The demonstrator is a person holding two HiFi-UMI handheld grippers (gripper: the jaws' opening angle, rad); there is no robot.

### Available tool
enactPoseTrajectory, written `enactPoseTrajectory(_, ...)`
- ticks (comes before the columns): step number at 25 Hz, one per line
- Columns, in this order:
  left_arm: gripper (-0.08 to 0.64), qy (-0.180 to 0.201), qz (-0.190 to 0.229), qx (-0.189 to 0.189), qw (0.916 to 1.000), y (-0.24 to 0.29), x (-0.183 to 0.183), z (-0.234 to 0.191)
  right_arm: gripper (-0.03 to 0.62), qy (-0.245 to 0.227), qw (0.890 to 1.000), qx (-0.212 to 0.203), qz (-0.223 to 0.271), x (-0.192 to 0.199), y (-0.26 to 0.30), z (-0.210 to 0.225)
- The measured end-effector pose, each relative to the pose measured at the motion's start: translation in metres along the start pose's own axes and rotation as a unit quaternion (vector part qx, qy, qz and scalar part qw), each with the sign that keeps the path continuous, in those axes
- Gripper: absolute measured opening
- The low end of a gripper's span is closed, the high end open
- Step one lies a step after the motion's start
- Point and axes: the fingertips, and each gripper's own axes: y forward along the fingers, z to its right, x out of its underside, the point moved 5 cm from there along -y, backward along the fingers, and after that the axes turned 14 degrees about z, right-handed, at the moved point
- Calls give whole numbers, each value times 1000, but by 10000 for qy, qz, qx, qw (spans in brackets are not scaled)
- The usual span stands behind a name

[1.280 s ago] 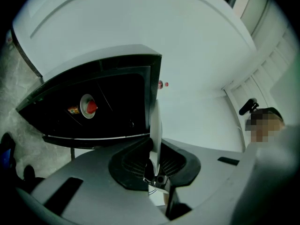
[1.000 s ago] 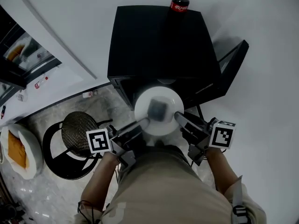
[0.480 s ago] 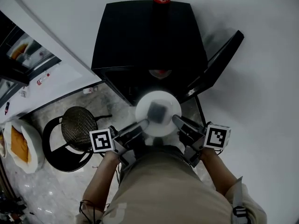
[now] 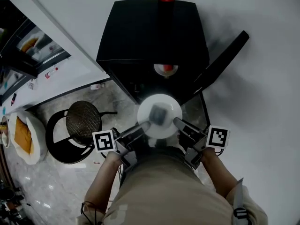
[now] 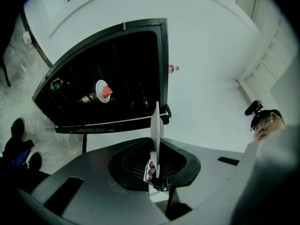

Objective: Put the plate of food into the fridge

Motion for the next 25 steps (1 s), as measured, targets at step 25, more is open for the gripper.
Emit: enactPoseTrajectory(25,35,-167,456,-628,9968,-40,17,-63,32,73,9971,604,-461,50,12,44)
